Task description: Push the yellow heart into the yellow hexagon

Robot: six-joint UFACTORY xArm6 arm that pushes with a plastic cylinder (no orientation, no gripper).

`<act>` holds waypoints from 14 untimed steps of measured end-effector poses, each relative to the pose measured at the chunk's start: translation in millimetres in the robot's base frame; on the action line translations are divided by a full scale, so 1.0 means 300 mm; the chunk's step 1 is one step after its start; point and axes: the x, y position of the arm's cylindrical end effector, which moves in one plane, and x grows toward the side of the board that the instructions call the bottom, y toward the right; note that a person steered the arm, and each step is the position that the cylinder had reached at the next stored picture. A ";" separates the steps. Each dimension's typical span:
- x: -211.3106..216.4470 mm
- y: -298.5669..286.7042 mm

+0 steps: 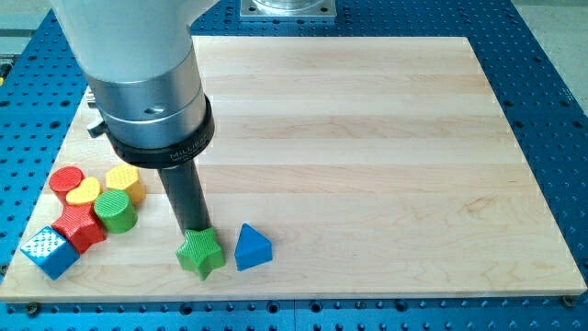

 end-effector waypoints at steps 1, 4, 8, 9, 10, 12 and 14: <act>-0.028 -0.012; -0.432 -0.302; -0.211 -0.637; -0.111 -0.530; -0.111 -0.338; -0.110 -0.535; 0.017 -0.655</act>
